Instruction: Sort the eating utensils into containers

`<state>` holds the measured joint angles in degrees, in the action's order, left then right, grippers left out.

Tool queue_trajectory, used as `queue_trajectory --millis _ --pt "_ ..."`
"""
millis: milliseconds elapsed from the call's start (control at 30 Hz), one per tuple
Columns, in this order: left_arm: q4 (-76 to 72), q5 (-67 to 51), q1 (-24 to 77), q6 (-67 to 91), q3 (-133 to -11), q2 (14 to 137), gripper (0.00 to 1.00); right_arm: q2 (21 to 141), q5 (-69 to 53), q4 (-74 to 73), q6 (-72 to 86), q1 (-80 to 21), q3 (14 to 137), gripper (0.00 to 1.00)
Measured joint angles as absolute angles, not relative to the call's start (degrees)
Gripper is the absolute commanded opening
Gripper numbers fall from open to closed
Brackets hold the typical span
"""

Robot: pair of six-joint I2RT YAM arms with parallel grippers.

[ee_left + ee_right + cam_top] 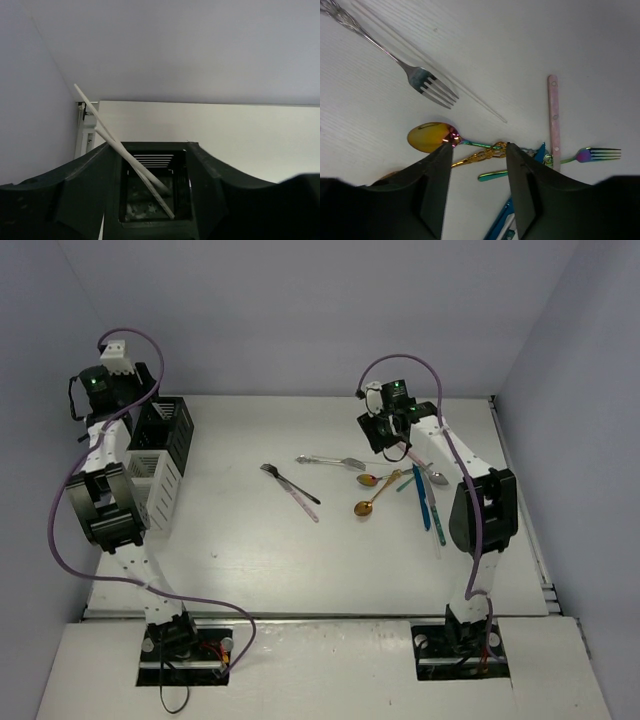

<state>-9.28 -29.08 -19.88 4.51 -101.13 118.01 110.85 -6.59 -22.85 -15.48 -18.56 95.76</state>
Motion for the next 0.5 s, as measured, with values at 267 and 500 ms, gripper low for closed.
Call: queue_trajectory --millis 267,500 --pt "-9.1 -34.5 -19.9 4.2 -97.5 108.7 0.68 120.9 -10.2 -22.1 -19.1 -13.1 100.8 0.29" --pt "-8.7 -41.1 -19.9 1.4 -92.4 99.2 0.69 129.0 -15.1 -21.7 -20.0 -11.2 105.9 0.29"
